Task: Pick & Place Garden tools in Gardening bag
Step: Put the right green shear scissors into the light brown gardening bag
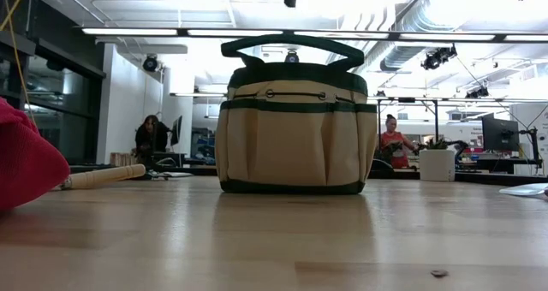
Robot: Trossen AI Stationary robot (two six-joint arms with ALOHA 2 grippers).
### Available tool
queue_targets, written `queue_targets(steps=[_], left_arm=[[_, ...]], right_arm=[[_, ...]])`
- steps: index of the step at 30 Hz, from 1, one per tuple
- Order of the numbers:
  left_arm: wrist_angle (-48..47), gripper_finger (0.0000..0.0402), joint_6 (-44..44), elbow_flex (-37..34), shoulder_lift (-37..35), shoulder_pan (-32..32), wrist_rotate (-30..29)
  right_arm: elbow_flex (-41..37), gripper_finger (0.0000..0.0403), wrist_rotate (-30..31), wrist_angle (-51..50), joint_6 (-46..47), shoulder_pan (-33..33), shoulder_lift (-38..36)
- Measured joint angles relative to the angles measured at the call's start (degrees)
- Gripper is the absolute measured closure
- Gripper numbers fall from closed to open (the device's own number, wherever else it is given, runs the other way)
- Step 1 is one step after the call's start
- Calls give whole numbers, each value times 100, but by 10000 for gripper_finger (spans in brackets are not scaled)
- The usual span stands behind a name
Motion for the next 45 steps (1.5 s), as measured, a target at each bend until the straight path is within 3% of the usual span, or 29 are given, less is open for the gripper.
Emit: queue_targets(steps=[11, 28, 45], left_arm=[[-351, 401, 86, -4, -275, 0, -62], [-313, 401, 83, 30, -329, 0, -97], [-1528, 401, 878, 1561, -321, 2, -56]], right_arm=[[0, 349, 95, -377, -154, 3, 0], [0, 294, 334, -413, -292, 2, 0], [0, 288, 330, -546, -529, 2, 0]])
